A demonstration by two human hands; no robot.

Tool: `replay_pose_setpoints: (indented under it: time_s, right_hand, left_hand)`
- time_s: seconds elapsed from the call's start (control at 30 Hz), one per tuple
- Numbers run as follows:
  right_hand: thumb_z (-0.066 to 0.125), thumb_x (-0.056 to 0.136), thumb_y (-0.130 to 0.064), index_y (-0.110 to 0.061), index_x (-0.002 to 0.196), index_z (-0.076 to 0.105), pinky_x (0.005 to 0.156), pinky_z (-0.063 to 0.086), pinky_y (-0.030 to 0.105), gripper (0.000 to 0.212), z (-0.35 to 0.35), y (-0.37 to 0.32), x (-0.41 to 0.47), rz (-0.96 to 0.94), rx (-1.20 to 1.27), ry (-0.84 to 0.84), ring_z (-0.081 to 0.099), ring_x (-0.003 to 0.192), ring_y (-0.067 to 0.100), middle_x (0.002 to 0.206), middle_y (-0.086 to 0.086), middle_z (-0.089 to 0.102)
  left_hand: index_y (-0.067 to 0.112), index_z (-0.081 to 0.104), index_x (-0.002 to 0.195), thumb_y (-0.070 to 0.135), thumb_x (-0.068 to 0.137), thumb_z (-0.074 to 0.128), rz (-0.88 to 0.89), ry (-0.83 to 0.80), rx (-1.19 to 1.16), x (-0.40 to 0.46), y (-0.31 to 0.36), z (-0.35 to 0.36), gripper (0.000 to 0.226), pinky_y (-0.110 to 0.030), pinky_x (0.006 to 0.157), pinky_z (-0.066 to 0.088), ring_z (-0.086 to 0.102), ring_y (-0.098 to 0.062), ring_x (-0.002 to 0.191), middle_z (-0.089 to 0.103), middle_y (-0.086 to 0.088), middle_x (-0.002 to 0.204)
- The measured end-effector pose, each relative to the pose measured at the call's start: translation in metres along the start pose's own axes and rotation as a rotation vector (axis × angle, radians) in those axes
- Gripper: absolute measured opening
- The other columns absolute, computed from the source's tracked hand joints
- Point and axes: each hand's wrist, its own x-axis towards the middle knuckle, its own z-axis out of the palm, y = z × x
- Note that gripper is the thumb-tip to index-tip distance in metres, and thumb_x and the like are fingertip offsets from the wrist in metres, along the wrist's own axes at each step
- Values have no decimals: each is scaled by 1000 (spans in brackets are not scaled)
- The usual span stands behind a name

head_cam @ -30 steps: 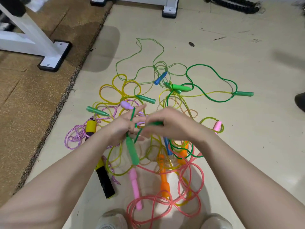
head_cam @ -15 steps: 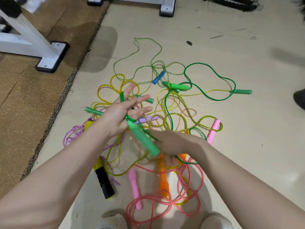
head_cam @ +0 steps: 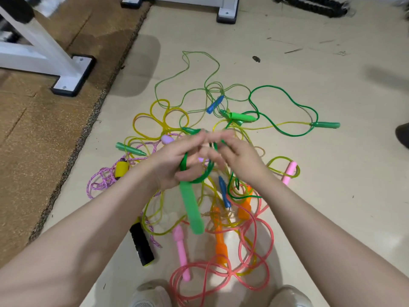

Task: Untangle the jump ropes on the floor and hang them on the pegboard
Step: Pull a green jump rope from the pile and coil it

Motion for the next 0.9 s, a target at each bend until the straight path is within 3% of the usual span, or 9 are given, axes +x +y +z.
replay_pose_setpoints:
  time_s: [0.17, 0.3, 0.37, 0.43, 0.5, 0.63, 0.73, 0.8, 0.9]
  right_hand:
    - [45, 96, -30, -17, 127, 41, 53, 50, 26, 34, 7, -14, -28, 123, -291, -859, 52, 42, 9, 70, -3, 65]
    - [59, 90, -24, -9, 89, 64, 56, 36, 18, 16, -11, -33, -14, -314, -292, -488, 47, 55, -5, 57, -11, 48]
    - [66, 85, -20, -19, 75, 64, 57, 34, 16, 11, -26, -33, -2, -317, -102, -187, 49, 58, -6, 59, -18, 52]
    - [69, 83, -19, -21, 70, 60, 61, 37, 14, 16, -31, -20, 7, -217, 151, 69, 48, 58, -3, 62, -15, 53]
    - [65, 86, -19, -24, 68, 55, 64, 39, 24, 21, -23, -8, 8, -82, 284, 168, 45, 59, 3, 62, -11, 49]
    - [47, 91, -22, -24, 82, 55, 64, 39, 30, 13, 11, 9, -9, -8, 57, -19, 48, 62, 2, 73, -6, 52]
    - [43, 95, -16, -17, 132, 33, 51, 46, 23, 38, 21, 5, -23, 17, -69, -481, 52, 49, 1, 74, 1, 57]
    - [48, 91, -11, -10, 132, 33, 43, 40, 14, 44, 15, -7, -26, 45, -113, -689, 49, 39, 0, 62, -3, 56]
    - [58, 88, -21, -9, 109, 58, 48, 37, 14, 24, -12, -33, -20, -108, -362, -752, 48, 46, 1, 52, -7, 51]
  left_hand:
    - [32, 27, 144, 33, 98, 42, 54, 607, 169, 11, 1, -8, 49, -21, 59, 57, 72, -18, 71, 61, 2, 123]
    - [32, 41, 137, 31, 98, 43, -85, 632, 477, 4, -18, -17, 39, -17, 66, 55, 70, -4, 81, 63, 4, 114]
    - [29, 55, 122, 49, 96, 32, -180, 516, 391, 3, -17, -6, 40, -21, 53, 52, 67, -11, 63, 69, -4, 99]
    - [26, 63, 114, 68, 83, 15, -303, 341, 269, 2, -9, 6, 71, -19, 37, 32, 47, -15, 33, 71, -11, 78]
    - [26, 72, 104, 78, 69, 10, -317, 171, 184, 2, -3, 12, 88, -23, 35, 17, 32, -12, 24, 70, -15, 70]
    - [30, 66, 112, 58, 82, 31, -108, 196, 59, 3, -3, 9, 54, -12, 37, 24, 32, -7, 30, 69, -14, 93]
    - [19, 54, 122, 44, 97, 36, 23, 454, 36, 8, -5, -5, 40, -14, 48, 33, 42, -10, 42, 74, -5, 95]
    - [15, 43, 133, 37, 98, 38, 27, 576, 26, 10, -6, -9, 42, -16, 50, 48, 63, -11, 50, 74, -2, 96]
    - [18, 26, 145, 27, 98, 42, 11, 643, 28, 12, -17, -12, 50, -23, 67, 58, 72, -14, 76, 67, -3, 108]
